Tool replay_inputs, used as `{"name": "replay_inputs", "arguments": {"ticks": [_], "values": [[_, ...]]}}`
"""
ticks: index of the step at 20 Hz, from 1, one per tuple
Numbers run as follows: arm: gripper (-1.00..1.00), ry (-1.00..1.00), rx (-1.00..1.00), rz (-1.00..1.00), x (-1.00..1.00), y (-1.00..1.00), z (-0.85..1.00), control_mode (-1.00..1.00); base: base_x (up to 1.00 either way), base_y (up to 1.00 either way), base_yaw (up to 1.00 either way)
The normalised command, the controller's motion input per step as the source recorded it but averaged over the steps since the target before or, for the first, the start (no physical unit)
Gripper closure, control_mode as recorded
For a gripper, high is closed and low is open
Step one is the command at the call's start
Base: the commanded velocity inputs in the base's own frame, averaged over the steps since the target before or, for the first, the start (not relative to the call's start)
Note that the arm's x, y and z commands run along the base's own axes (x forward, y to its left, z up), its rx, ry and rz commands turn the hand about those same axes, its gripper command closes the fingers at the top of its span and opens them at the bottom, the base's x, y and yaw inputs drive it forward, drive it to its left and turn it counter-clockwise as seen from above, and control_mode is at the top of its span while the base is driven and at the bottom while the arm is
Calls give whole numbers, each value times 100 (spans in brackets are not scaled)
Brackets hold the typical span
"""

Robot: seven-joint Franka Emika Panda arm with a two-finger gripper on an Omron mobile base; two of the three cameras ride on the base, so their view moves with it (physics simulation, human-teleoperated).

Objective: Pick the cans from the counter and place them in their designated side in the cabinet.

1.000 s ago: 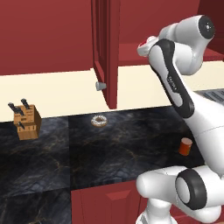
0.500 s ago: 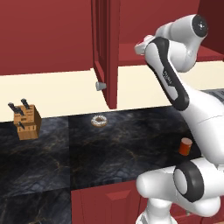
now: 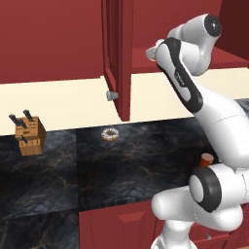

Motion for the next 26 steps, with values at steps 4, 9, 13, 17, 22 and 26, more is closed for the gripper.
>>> {"name": "replay_inputs", "arguments": {"ticks": [4,9,13,17,22,26], "values": [[100,4,0,0,32,2,-6,-100,0,0,0],[100,3,0,0,32,2,-6,-100,0,0,0],[100,2,0,0,33,4,-6,-100,0,0,0],[100,1,0,0,32,3,-9,-100,0,0,0],[100,0,0,0,33,4,-6,-100,0,0,0],[100,1,0,0,32,5,-7,-100,0,0,0]]}}
